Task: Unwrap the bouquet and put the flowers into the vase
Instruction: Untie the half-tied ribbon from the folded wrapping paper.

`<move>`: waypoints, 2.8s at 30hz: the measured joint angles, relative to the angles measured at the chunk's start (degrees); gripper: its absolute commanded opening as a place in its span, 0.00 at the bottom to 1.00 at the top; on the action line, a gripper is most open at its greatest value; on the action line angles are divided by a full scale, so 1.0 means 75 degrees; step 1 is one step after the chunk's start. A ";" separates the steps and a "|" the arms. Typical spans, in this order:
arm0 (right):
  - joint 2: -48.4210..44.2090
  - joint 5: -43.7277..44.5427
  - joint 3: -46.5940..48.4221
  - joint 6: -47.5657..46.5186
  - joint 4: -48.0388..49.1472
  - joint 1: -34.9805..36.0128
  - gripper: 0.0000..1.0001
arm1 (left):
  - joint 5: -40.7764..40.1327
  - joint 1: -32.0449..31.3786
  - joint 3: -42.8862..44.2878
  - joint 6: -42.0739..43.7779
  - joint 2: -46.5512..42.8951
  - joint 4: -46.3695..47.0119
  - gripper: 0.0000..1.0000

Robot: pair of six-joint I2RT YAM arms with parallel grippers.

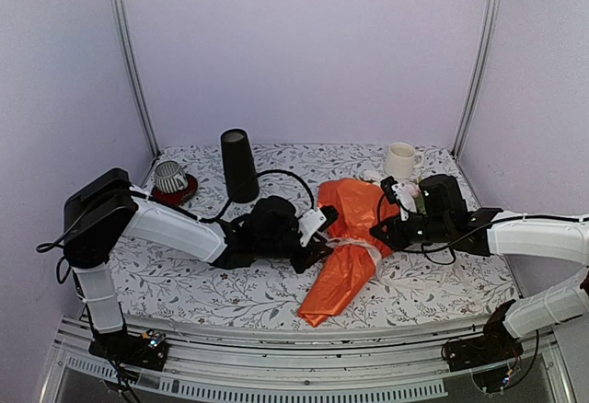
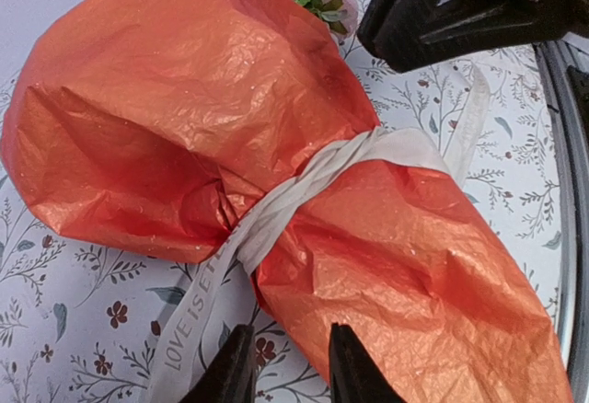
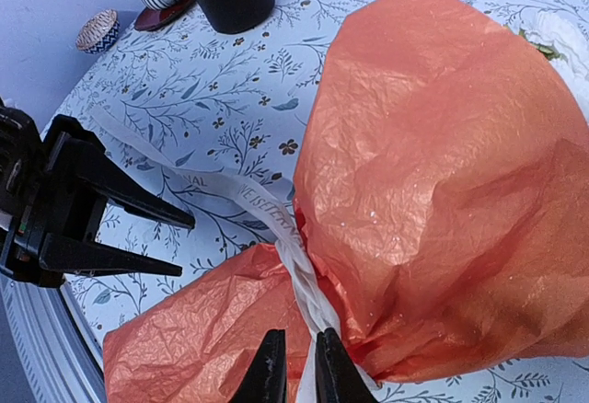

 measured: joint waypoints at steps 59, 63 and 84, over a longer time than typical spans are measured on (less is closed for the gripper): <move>-0.1367 0.2847 -0.1239 0.1781 -0.0737 0.1309 0.08 | -0.0443 -0.0102 0.0294 0.0131 0.0157 -0.0370 0.29; -0.1422 0.2754 -0.1346 0.1982 -0.0813 0.1309 0.17 | -0.0446 -0.0102 0.0294 0.0131 0.0157 -0.0370 0.29; -0.0195 0.3232 -0.0105 0.0941 -0.1877 0.1329 0.26 | -0.0536 -0.0111 0.0286 0.0131 0.0157 -0.0341 0.52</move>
